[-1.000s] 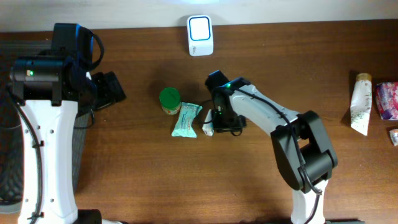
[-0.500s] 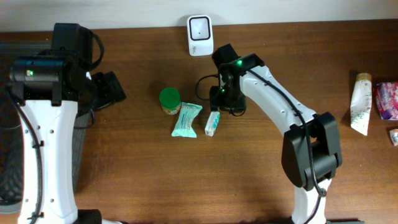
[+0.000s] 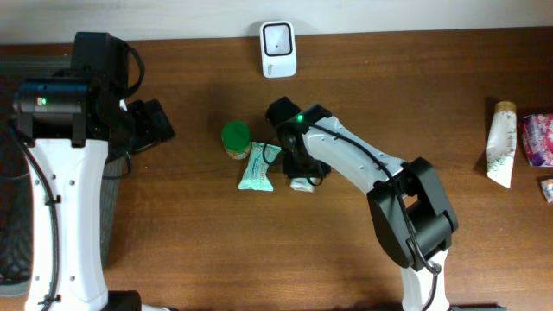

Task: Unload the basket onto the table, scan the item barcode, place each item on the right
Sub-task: 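Move the right gripper to the teal wipes packet and grasp it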

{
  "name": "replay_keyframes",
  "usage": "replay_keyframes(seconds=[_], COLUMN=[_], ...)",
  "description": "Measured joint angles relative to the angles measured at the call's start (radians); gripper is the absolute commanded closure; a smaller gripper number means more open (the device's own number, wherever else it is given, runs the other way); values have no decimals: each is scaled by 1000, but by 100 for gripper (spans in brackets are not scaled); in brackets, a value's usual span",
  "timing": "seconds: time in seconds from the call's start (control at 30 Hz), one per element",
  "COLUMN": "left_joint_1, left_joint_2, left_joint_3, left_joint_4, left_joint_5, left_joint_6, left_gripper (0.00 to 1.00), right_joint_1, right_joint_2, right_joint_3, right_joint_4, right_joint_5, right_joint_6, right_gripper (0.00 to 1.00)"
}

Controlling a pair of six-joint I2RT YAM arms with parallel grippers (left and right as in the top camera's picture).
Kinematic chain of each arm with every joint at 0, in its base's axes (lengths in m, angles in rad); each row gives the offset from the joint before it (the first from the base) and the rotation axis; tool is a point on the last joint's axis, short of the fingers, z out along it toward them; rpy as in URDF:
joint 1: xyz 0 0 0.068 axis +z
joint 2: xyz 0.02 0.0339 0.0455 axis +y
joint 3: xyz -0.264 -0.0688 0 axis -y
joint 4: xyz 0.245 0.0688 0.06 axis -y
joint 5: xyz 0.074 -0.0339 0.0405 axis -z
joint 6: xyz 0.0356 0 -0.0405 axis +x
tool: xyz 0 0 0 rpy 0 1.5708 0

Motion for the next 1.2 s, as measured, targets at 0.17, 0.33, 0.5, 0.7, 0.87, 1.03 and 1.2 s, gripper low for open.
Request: replay_keyframes(seconds=[0.17,0.33,0.5,0.7,0.87,1.03,1.2], left_joint_1=[0,0,0,0,0,0,0], left_joint_2=[0,0,0,0,0,0,0], left_joint_3=[0,0,0,0,0,0,0], left_joint_4=[0,0,0,0,0,0,0], left_joint_5=[0,0,0,0,0,0,0], left_joint_6=[0,0,0,0,0,0,0], left_gripper=[1,1,1,1,1,1,1], right_joint_1=[-93,-177,-268,-274,-275,-277,-293], right_joint_2=[0,0,0,-3,-19,-21,-21], right_joint_3=[9,14,14,-89,-187,-194,-85], right_joint_4=[-94,-118,-119,38,148,172,179], right_joint_5=[1,-178,-415,-505,-575,-703,-1101], right_joint_6=[-63,-154,-271,-279,-259,-341,-558], right_gripper=[60,60,60,63,96,96,96])
